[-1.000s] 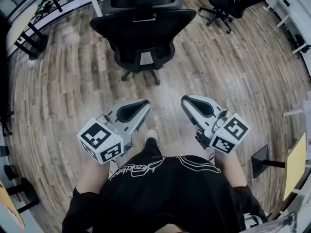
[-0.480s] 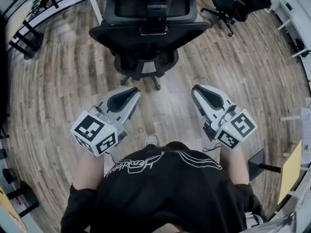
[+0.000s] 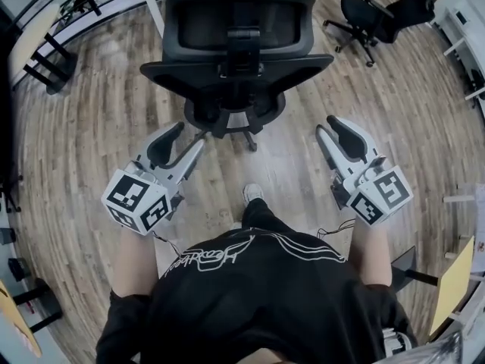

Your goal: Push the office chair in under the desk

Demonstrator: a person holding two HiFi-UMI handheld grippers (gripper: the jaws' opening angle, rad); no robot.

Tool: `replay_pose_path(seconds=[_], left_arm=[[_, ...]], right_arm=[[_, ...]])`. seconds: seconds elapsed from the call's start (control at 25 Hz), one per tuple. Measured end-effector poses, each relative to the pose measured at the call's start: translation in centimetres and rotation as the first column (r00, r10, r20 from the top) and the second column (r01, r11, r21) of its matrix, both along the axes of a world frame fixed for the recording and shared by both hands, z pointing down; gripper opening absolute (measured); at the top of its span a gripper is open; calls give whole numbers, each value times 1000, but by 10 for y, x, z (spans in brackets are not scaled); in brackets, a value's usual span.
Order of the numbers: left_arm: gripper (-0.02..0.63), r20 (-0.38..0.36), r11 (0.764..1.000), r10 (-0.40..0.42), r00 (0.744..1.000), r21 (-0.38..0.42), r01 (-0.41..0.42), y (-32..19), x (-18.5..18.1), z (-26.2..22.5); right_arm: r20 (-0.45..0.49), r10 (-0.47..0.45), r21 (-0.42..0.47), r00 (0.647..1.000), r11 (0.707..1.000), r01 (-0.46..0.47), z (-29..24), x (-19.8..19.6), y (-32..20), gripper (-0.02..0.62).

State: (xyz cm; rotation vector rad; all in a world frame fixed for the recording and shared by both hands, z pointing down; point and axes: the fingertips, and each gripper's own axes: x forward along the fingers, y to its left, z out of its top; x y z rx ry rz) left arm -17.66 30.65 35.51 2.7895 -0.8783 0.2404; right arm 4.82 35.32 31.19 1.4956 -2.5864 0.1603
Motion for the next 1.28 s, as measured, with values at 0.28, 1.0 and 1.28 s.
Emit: replay_pose_path(seconds=[0.28, 1.0, 1.28], left_arm=[[262, 109, 992, -115, 987, 57, 109, -71, -22, 1], [278, 699, 938, -171, 695, 330, -102, -185, -43, 47], [276, 763, 925, -182, 620, 347, -155, -201, -42, 57]], right_arm=[[-42, -4, -6, 999, 1000, 4, 3, 32, -59, 196], [-673, 29, 5, 739, 999, -34, 65, 88, -174, 244], [-827, 35, 35, 561, 999, -11, 80, 96, -194, 244]])
